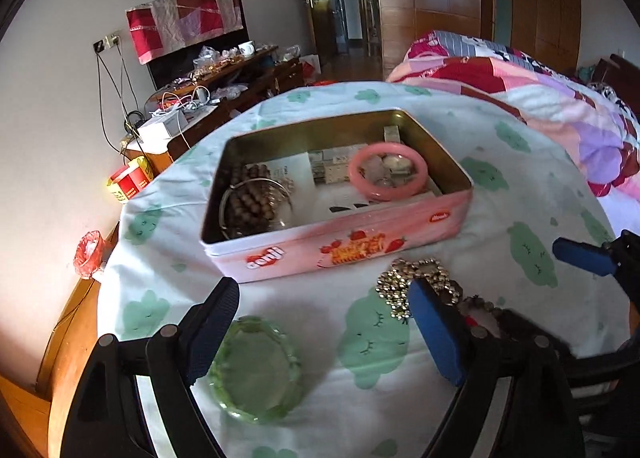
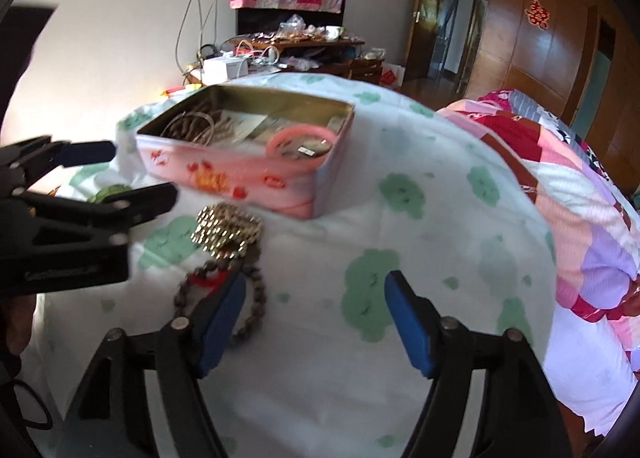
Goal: Organize jewelry
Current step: 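Move both tools back to the bead chain and tasseled bracelet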
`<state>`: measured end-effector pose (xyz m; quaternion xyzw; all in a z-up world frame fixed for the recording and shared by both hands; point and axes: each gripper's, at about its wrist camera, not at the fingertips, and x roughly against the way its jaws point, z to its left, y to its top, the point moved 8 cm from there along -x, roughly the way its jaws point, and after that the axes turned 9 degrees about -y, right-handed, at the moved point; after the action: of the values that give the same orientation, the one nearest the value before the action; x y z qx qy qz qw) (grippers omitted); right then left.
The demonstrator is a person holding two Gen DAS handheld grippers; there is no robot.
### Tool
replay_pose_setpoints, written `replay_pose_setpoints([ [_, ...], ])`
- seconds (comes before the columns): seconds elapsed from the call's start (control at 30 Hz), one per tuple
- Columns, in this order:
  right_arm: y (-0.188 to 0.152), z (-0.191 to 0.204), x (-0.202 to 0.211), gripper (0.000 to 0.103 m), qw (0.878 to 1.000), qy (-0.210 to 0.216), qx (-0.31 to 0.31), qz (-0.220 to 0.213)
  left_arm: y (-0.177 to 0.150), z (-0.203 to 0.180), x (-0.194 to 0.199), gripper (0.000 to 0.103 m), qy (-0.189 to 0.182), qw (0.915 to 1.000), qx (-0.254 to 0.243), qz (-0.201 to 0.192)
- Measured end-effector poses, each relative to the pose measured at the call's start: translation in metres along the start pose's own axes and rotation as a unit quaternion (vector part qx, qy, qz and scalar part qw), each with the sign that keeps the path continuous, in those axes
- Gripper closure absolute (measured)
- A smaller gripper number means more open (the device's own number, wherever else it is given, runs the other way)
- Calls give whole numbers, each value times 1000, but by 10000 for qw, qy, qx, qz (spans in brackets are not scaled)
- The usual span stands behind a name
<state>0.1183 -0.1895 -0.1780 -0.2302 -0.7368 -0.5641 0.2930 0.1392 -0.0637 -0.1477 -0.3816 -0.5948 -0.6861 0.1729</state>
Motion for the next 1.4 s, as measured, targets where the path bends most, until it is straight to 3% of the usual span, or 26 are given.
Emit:
replay_pose_setpoints([
  [0.33,-13,3,-15,28,9997,-41,90,216,2,-12,-19,16,117,9997,-159,173],
  [0.43,-14,2,-16,28,9997,-45,82,232,-4,-7,-28,16,514,9972,-359,411],
  [0.6,-14,2,-16,28,9997,-65,88,221,-15,23,-32,16,864,9939,-229,640],
  [0.73,-15,-5,-17,28,9996,-154,7,257,-23,49,-24,16,610,9958,317,605],
  [0.8,-15,-9,-18,28,9994,-187,-55,268,-17,48,-15,16,344,9974,523,366],
  [1.0,-14,-10,-19,28,9994,-208,-62,276,13,6,-6,16,64,9999,75,70],
  [1.1,-15,-13,-19,28,9993,-209,-88,294,14,-9,-19,16,130,9995,-191,196],
  [1.2,-17,-15,-19,28,9993,-196,-131,300,-1,-7,-38,16,422,9965,-372,612],
  [1.4,-16,-15,-19,28,9993,-206,-119,276,-9,15,-34,16,535,9964,-246,612],
])
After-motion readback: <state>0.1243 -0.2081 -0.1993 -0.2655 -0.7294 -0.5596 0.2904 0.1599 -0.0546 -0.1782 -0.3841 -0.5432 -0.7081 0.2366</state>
